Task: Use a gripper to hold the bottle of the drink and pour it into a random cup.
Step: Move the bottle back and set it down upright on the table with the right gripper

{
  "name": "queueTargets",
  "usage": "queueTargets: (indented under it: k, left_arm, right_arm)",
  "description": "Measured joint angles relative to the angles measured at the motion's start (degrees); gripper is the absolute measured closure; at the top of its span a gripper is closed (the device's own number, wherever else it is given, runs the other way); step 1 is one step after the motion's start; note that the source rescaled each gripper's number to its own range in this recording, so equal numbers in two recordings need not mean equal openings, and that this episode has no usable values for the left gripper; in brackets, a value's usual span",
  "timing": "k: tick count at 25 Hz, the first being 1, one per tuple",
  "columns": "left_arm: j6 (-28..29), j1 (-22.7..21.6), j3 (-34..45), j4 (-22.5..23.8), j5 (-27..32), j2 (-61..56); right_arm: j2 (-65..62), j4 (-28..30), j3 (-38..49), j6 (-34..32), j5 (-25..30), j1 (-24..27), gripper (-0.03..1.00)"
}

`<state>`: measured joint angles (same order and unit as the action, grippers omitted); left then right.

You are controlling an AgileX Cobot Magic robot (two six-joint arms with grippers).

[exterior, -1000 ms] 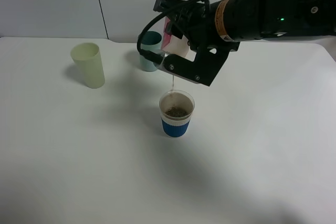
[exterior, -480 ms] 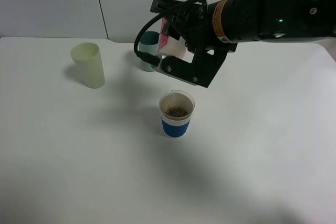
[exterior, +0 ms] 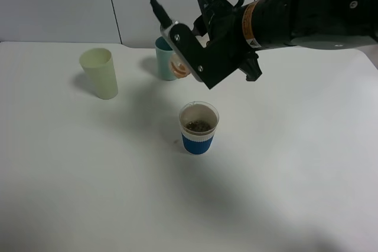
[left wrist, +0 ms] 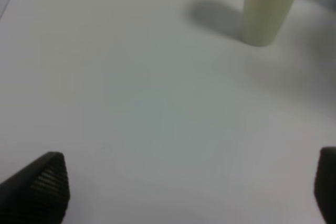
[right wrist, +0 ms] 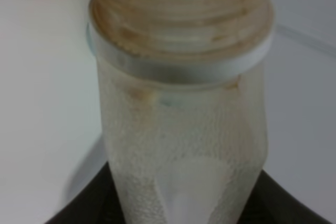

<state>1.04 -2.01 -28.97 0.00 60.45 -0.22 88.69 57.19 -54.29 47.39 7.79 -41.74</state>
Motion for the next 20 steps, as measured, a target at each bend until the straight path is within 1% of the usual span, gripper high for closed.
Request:
queueTargets:
  k: [3, 6, 9, 12, 17, 20]
  left_arm:
    - [0.00, 0.00, 0.00, 0.00, 0.00, 0.00]
    - [0.00, 0.00, 0.00, 0.00, 0.00, 0.00]
    - [0.00, 0.00, 0.00, 0.00, 0.00, 0.00]
    - [0.00, 0.00, 0.00, 0.00, 0.00, 0.00]
    - [0.00, 0.00, 0.00, 0.00, 0.00, 0.00]
    - [0.00, 0.00, 0.00, 0.00, 0.00, 0.00]
  right_arm:
    - [0.00, -0.39, 0.00, -11.70, -0.06, 2.29, 0.96]
    - [0.00, -0.45, 0.00, -26.96, -0.82, 4.66, 0.96]
    - [0.00, -0.45, 0.00, -40.48, -2.97, 7.10, 0.96]
    - [0.00, -0.49, 0.00, -51.44, -6.01, 9.24, 0.96]
    - [0.00, -1.67, 0.00, -69.54, -12.96, 12.91, 0.96]
    - [0.00, -3.37, 0.00, -77.78, -17.26, 15.34, 0.96]
